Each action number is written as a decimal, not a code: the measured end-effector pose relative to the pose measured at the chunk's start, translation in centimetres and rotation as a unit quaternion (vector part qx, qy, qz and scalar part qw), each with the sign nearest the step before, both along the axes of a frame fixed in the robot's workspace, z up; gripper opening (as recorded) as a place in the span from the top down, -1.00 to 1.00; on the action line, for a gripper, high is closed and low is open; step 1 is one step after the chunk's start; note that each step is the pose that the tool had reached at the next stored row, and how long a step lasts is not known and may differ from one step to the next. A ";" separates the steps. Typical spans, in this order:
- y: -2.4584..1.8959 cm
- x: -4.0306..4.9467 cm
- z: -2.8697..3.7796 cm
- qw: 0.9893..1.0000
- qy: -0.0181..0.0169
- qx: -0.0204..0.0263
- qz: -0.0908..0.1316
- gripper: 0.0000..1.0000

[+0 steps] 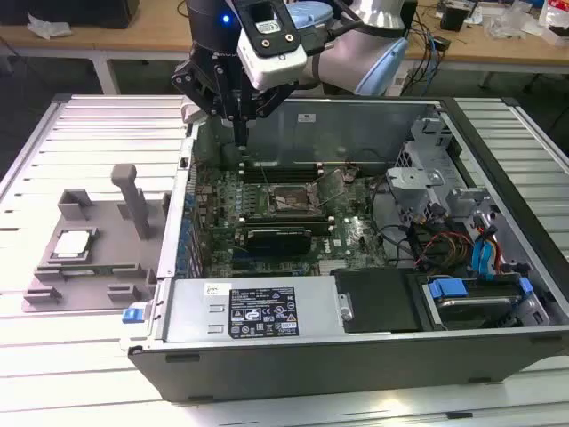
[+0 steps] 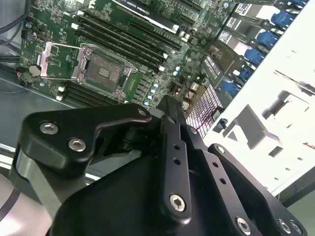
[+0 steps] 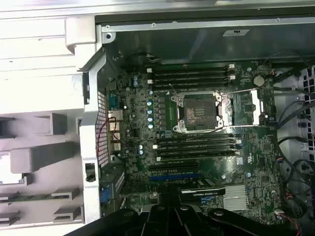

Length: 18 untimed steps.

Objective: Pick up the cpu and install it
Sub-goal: 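Reach for the cpu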

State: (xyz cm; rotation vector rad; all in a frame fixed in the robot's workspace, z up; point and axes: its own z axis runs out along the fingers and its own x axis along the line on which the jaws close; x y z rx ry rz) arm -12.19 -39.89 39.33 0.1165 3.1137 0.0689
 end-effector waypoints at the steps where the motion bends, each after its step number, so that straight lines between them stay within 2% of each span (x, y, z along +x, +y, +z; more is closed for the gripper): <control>1: 0.00 0.00 0.00 1.000 0.000 0.000 0.000 0.79; 6: 0.00 0.00 0.00 1.000 0.000 0.000 0.000 0.79; 18: 0.00 -1.06 0.00 1.000 0.000 0.000 0.000 0.79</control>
